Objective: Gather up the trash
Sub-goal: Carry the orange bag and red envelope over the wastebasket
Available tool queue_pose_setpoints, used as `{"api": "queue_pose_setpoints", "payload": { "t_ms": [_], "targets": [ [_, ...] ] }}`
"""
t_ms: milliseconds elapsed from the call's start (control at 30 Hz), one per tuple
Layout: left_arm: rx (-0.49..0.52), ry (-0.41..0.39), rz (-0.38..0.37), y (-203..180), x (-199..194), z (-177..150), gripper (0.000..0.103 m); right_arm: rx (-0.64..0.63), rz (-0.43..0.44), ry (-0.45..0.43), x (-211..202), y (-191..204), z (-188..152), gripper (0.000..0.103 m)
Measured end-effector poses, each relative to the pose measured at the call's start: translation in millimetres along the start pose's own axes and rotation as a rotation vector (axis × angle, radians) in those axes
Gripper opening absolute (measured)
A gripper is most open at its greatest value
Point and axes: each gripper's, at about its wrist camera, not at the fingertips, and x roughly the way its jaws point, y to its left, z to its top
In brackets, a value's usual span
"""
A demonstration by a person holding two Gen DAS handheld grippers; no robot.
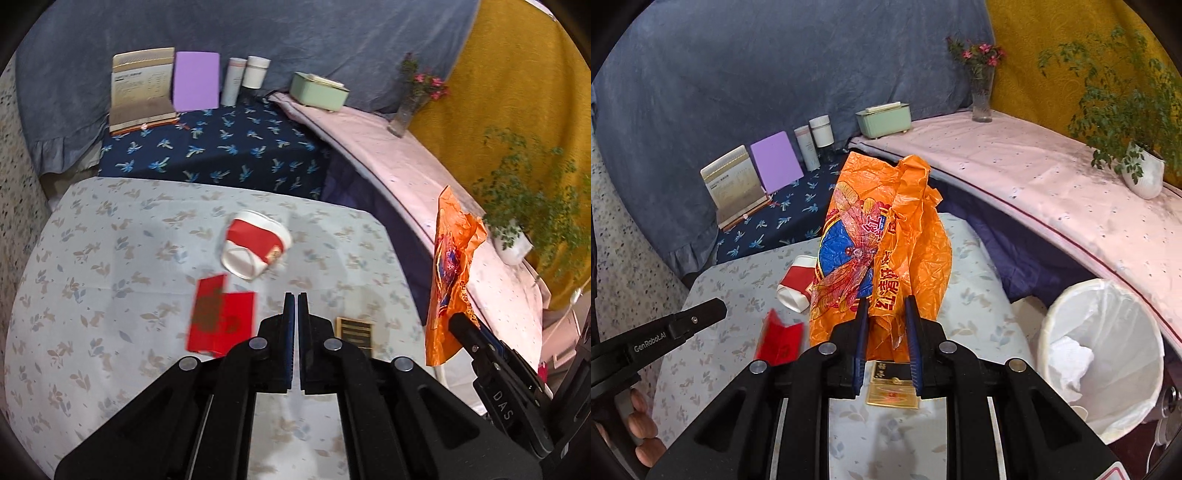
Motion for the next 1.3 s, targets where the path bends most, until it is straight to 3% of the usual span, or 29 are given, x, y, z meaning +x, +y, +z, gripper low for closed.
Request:
{"api": "queue_pose_setpoints", "payload": {
  "t_ms": [367, 433, 467, 500, 733, 833, 867, 1000, 1133, 1300],
  "targets": [
    [-0.018, 0.035, 0.025, 14, 6, -27, 0.003, 0.052, -0.017, 0.012, -14, -33, -19, 0.018],
    [-0.014, 0.045, 0.070, 24, 11, -34, 0.024, 0.064, -0.013, 0.021, -13, -40, -23, 0.018],
    [-0.012, 0.052, 0.084, 30, 14, -38, 0.052, 0.068, -0.013, 0.026, -12, -42, -26, 0.018],
    [-0.015, 0.052, 0.101, 36, 17, -41, 0.068, 0.071, -0.012, 0.030, -11, -44, -28, 0.018],
    [-0.019, 0.099, 0.153, 58, 56, -50, 0.079, 0.079, 0.002, 0.065, 9, -45, -39, 0.018],
    [0.003, 0.109, 0.173, 60, 72, -48, 0.079, 0.077, 0.005, 0.077, 16, -43, -41, 0.018],
    [0.008, 0.117, 0.180, 62, 78, -47, 0.074, 0.078, 0.005, 0.082, 19, -42, -42, 0.018],
    [-0.010, 0.179, 0.164, 70, 97, -46, 0.032, 0.080, 0.005, 0.096, 29, -40, -43, 0.018],
    [-0.012, 0.195, 0.154, 73, 102, -46, 0.004, 0.071, 0.003, 0.107, 37, -38, -43, 0.018],
    [-0.007, 0.163, 0.134, 66, 90, -44, 0.001, 0.069, 0.007, 0.107, 39, -35, -42, 0.018]
  ]
}}
